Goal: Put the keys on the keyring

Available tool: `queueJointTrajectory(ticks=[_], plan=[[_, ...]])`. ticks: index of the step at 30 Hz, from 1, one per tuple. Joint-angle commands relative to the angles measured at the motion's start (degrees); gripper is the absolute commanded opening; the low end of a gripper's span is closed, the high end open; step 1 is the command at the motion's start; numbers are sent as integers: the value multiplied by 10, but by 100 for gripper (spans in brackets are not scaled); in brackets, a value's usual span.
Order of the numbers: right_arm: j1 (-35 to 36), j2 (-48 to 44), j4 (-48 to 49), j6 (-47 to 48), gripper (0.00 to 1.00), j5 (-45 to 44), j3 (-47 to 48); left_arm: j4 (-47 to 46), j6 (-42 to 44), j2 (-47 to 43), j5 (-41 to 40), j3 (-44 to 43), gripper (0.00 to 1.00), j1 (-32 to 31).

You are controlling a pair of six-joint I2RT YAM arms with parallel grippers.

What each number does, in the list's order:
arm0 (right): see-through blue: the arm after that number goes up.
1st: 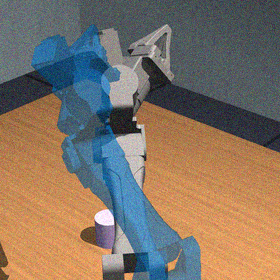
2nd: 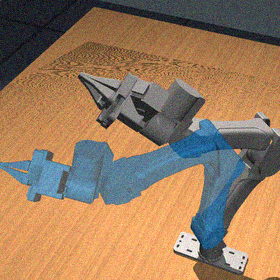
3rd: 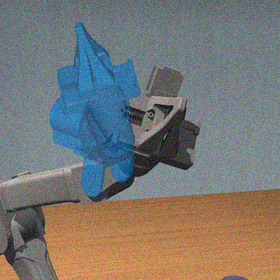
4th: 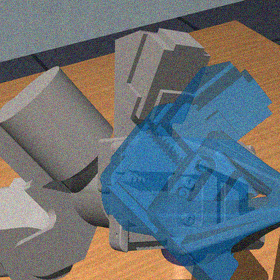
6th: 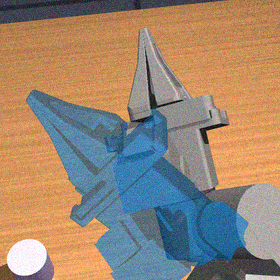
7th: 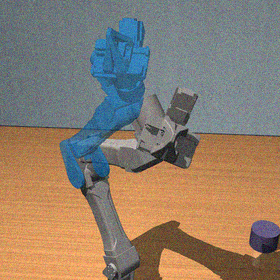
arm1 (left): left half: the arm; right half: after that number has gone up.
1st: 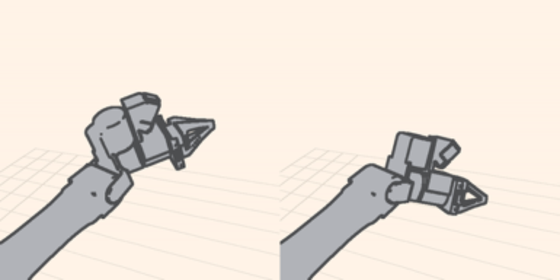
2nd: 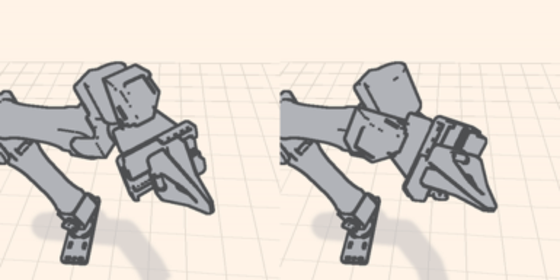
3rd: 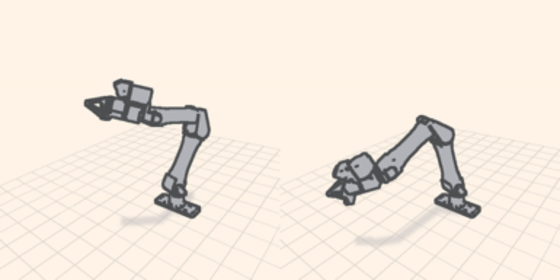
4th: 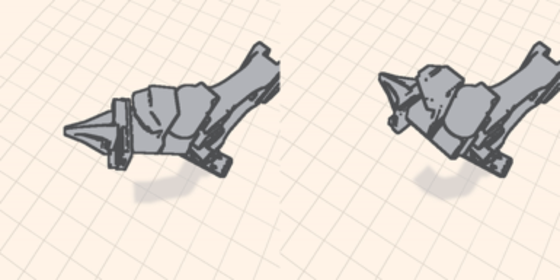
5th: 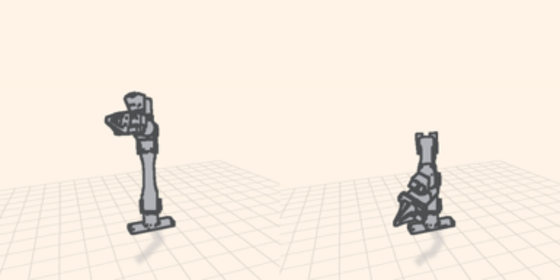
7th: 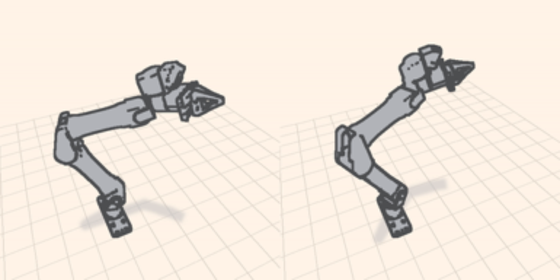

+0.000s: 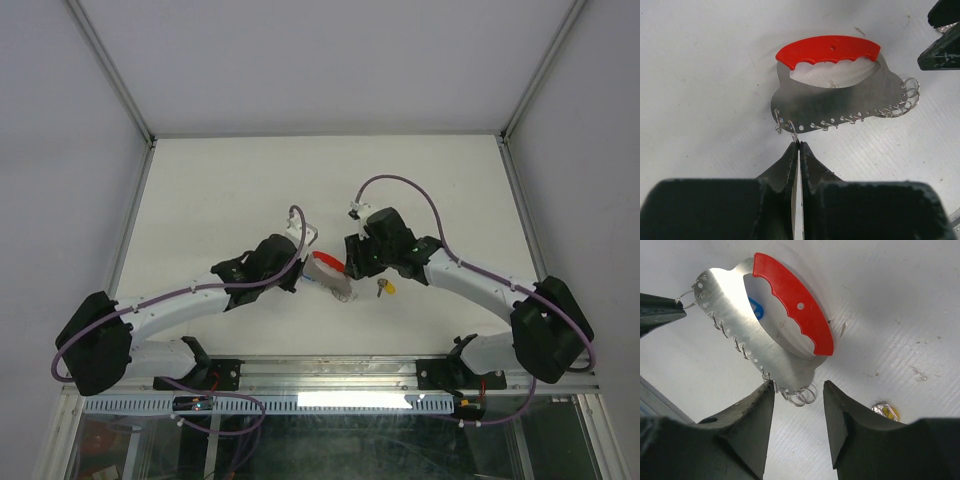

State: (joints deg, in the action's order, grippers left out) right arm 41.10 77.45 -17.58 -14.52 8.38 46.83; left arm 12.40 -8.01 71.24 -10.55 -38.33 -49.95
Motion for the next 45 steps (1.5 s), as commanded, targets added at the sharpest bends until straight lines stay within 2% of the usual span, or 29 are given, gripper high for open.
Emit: queueJointTrajectory(ticks=[1,6,9,13,15,17,20,34,37,38,39,45], plan=[[-1,-33,41,-2,47,10,-9,-14,8,-46,10,-12,0,-6],[-1,-62,108,27,55,48,-38,-10,30,-61,33,-19,0,-6],[-1,-104,219,57,62,64,-93,-8,44,-59,55,-24,0,-6],[0,-168,418,116,63,116,-190,0,65,-57,83,-37,0,-6],[0,-199,468,183,63,183,-225,5,76,-57,95,-45,0,-6],[0,-219,451,255,58,227,-230,11,88,-55,110,-52,0,-7],[0,-220,406,304,50,229,-215,22,115,-49,139,-64,0,-9],[1,-228,315,304,50,229,-199,85,212,-65,217,-109,0,-39],[0,-223,320,304,50,229,-193,98,222,-62,220,-116,0,-40],[1,-221,322,545,46,358,-191,101,223,-61,221,-117,0,-41],[2,-217,323,575,46,379,-187,102,224,-60,221,-118,0,-41],[10,-172,324,616,47,423,-161,103,224,-57,219,-123,0,-45]])
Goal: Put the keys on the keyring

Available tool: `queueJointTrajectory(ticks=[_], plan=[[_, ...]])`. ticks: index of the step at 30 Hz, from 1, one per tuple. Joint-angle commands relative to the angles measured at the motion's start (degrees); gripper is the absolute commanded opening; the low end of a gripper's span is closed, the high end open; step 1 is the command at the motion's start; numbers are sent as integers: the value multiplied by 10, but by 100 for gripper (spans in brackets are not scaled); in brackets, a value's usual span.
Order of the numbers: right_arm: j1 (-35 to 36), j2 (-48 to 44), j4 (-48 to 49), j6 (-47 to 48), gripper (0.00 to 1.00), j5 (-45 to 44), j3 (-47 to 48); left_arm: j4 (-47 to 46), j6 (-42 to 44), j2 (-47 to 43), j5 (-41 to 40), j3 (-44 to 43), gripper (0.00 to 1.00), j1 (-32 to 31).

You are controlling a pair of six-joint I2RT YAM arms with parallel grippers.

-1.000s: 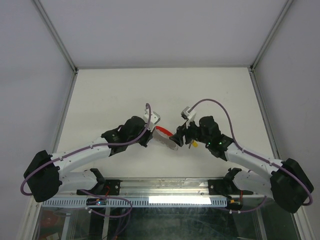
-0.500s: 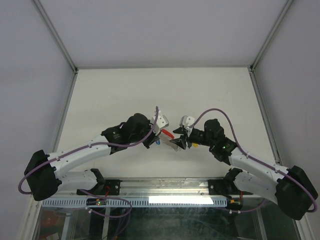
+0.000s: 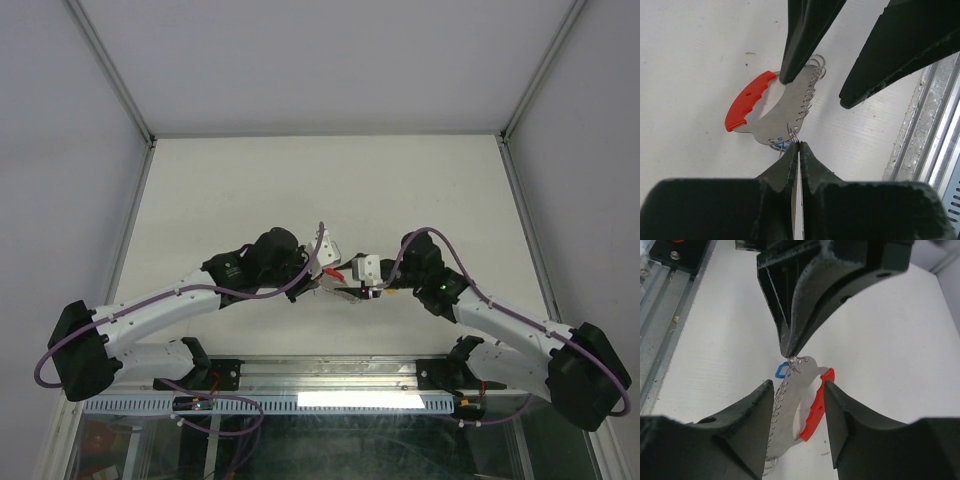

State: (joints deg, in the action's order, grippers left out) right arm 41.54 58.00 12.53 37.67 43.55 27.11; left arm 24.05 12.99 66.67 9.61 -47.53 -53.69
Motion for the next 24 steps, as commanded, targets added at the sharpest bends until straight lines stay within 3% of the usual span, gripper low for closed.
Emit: queueJointTrajectory(ticks=[1,24], plan=[[6,31,34,94,47,76,36,-14,13,-11,17,-32,0,-7],[14,143,50,98,41,90,87,-11,12,-14,10,-33,0,-17]])
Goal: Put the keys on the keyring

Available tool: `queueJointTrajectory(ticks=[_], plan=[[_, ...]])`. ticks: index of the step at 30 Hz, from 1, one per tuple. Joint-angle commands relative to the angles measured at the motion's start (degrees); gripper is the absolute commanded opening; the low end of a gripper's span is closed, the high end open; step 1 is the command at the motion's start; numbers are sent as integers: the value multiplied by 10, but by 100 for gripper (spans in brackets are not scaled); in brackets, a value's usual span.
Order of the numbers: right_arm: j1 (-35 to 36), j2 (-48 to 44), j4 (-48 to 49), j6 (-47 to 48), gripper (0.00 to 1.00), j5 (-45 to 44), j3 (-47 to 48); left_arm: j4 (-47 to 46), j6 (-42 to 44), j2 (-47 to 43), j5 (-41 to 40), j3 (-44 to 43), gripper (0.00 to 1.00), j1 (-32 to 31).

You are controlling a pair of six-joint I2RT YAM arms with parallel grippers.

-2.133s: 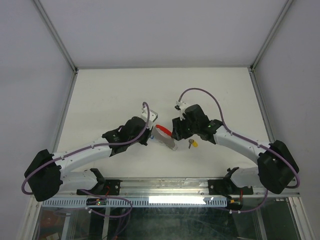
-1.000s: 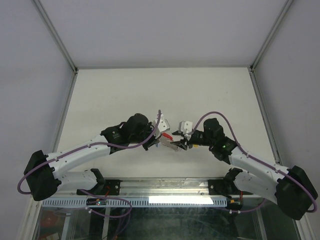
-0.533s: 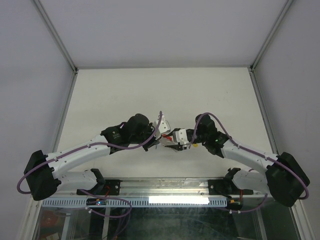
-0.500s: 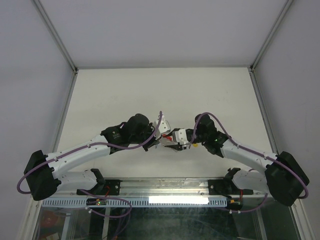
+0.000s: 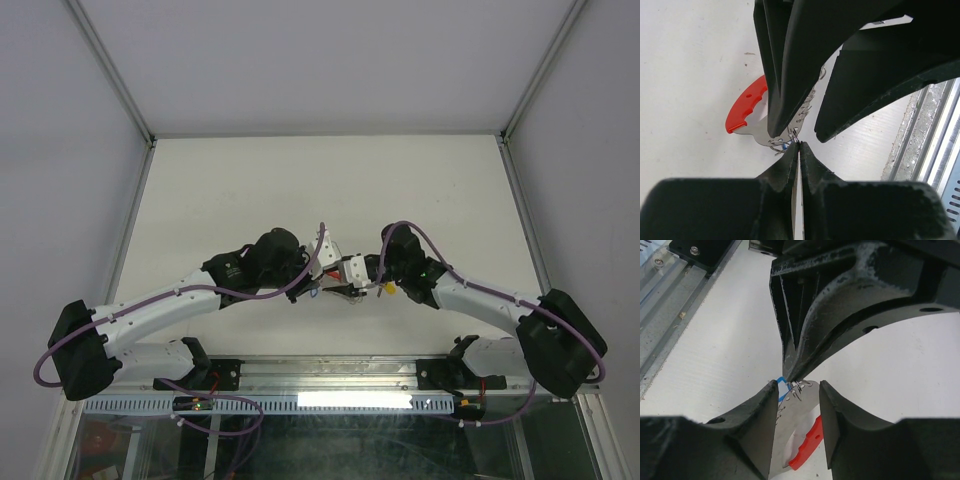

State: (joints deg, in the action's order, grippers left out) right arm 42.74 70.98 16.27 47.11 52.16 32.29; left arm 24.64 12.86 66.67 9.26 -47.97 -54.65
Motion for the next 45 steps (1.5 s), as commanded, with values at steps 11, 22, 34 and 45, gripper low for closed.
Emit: queueJointTrajectory(ticks=[11,22,34,45], plan=[[16,33,-16,3,41,4,47,-14,14,-20,7,-27,0,-10],[16,29,-10,41,10,-35,29,-14,12,-23,4,-25,0,-10],[16,22,-4,44,0,-48,20,-14,10,-25,2,-26,0,-10],[12,-2,75,-9,9,-67,-25,-20,5,-29,-1,-20,0,-10]])
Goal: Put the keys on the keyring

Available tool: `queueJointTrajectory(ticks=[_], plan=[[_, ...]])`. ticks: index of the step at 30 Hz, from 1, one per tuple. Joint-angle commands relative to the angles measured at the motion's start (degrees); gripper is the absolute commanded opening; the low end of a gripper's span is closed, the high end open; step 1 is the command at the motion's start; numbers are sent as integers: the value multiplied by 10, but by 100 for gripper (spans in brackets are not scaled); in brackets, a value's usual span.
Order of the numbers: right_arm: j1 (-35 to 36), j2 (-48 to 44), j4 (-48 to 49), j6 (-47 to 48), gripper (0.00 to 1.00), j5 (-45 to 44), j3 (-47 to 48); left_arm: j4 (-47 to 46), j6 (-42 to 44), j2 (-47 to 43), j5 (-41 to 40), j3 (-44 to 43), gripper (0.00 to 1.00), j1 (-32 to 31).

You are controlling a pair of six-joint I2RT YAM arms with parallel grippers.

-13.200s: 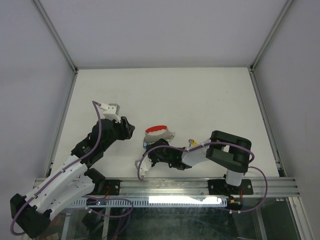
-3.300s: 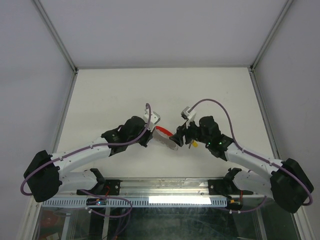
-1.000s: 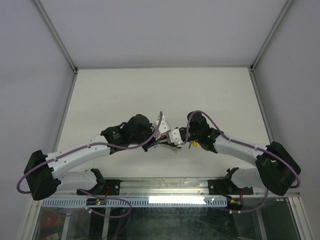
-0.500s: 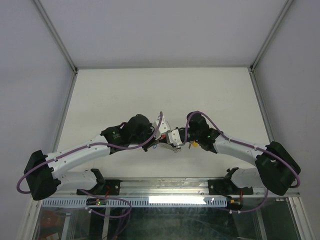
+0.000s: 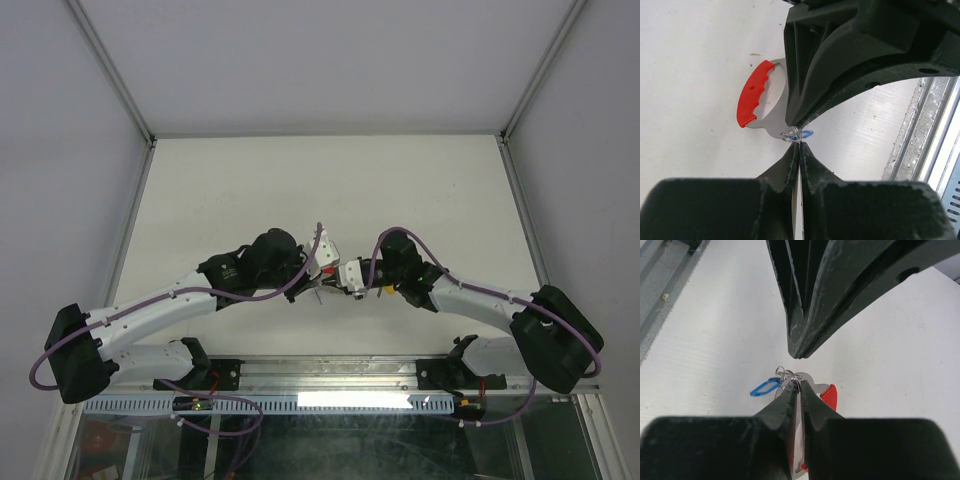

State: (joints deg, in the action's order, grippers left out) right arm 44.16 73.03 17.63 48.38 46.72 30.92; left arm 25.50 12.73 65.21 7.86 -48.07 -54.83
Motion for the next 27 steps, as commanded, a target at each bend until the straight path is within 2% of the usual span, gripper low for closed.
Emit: queueJointTrajectory(ticks=[1,3,7,11,14,16,17,18,23,27], plan=[[-2,-25,70,-23,13,-13,-17,-29,6,-14,14,-19,0,-8],[-2,-27,85,-29,16,-13,-23,-29,6,-13,15,-20,0,-8],[-4,-26,85,-32,0,-15,-23,-29,5,-15,15,-19,0,-8],[-9,-30,84,-33,0,-15,-25,-39,-10,-32,1,-9,0,-8],[-9,-38,62,-25,11,-18,-28,-65,-52,-61,-50,16,0,-8],[-9,-40,13,-25,11,-18,-16,-100,-95,-93,-95,45,3,-7],[-9,-39,-9,12,21,-18,-10,-117,-119,-111,-115,61,6,-7],[-5,-39,-32,30,26,-20,-4,-132,-142,-128,-139,82,7,-6],[36,-24,-144,102,28,-61,37,-160,-249,-224,-244,142,12,16],[76,-1,-192,144,29,-112,69,-148,-302,-291,-235,165,17,80]])
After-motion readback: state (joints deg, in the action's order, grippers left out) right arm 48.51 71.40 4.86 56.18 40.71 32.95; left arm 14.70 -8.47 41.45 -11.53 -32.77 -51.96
